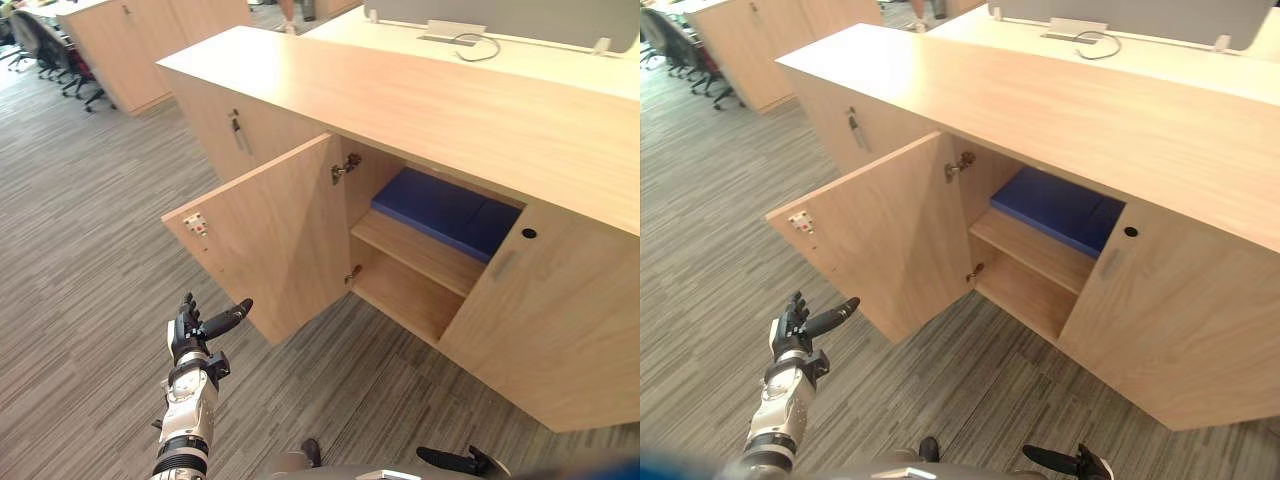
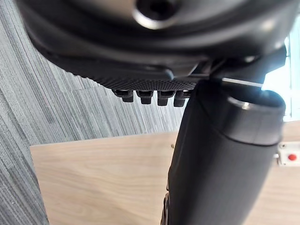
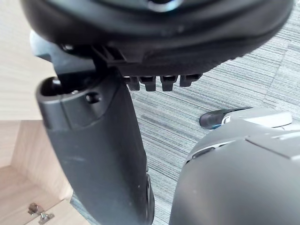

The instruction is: Walk over to the cabinet, pick up the folder, carry it to the office cabinet, place the folder inside the office cabinet, then close the office cabinet door

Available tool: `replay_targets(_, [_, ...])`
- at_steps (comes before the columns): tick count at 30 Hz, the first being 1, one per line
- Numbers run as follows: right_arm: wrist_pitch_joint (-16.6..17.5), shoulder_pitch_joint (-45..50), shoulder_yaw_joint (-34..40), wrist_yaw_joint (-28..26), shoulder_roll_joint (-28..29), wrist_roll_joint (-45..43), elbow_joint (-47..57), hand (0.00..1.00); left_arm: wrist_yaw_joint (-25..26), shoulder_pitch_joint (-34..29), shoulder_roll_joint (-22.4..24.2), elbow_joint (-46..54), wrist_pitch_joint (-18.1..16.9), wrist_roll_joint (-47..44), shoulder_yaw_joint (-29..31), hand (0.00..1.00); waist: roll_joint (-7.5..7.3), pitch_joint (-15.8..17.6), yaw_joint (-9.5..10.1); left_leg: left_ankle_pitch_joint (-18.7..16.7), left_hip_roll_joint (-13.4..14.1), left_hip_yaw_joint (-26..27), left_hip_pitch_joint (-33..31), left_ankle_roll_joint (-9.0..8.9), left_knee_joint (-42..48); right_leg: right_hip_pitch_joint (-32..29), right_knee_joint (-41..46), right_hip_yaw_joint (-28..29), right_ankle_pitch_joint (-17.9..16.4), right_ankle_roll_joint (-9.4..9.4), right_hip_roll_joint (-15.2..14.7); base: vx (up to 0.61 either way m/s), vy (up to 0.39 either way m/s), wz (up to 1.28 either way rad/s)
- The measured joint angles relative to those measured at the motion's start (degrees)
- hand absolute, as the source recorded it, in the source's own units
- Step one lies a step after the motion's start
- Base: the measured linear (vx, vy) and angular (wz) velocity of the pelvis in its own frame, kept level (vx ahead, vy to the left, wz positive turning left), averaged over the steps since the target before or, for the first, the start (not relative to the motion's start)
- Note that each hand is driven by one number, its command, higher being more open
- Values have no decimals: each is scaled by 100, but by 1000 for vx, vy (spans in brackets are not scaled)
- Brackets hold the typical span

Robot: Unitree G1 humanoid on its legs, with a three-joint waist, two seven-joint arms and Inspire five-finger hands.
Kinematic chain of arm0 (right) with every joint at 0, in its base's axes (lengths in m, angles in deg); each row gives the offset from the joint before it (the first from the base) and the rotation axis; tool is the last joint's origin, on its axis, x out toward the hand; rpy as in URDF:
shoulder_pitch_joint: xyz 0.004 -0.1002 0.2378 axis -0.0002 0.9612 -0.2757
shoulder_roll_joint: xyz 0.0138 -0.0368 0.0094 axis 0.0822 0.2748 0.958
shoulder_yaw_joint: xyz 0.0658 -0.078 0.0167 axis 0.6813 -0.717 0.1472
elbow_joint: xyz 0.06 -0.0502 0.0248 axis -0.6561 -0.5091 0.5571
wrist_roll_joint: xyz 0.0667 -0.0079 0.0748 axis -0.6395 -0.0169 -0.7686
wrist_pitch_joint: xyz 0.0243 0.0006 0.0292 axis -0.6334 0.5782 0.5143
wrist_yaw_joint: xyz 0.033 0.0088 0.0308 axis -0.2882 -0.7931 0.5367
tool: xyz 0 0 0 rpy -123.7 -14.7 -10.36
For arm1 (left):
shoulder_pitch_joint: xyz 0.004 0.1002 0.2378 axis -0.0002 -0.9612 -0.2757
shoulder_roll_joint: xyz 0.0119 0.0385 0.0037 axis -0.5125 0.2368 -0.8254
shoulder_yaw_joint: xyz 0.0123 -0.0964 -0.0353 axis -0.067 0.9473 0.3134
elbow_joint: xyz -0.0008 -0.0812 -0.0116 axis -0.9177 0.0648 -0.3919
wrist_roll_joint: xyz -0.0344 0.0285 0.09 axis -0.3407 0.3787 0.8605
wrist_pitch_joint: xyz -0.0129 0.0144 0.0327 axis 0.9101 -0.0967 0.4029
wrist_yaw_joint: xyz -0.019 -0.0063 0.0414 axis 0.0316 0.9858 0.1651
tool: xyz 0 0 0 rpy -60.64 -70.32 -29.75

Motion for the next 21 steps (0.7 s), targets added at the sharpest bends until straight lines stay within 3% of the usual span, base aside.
replay_targets(3, [0,11,-56,-66,50,1,39,100,-61,-6,-48,-6,5,1,69,100,-96,-107,8,305,-125,363,320,115,-695,-197,4,368,73,79,-129,46,75,-56])
replay_targets(7, [4,146,-183,-164,182,1,44,100,-67,-6,-330,-106,15,62,92,100,-172,-175,10,344,-225,618,596,172,-881,-191,1,621,138,146,-249,49,114,-44])
replay_targets(14, [19,334,-343,-335,111,-1,83,100,58,-6,-646,-269,72,128,651,100,-72,-374,75,382,-252,931,830,217,-1108,-269,5,917,224,176,-266,-17,41,-26])
replay_targets(21, [24,384,-340,-372,34,-4,85,100,158,16,-673,-272,72,223,1097,100,41,-455,76,529,-274,942,980,176,-1349,-293,46,937,225,173,-262,-88,-9,-6])
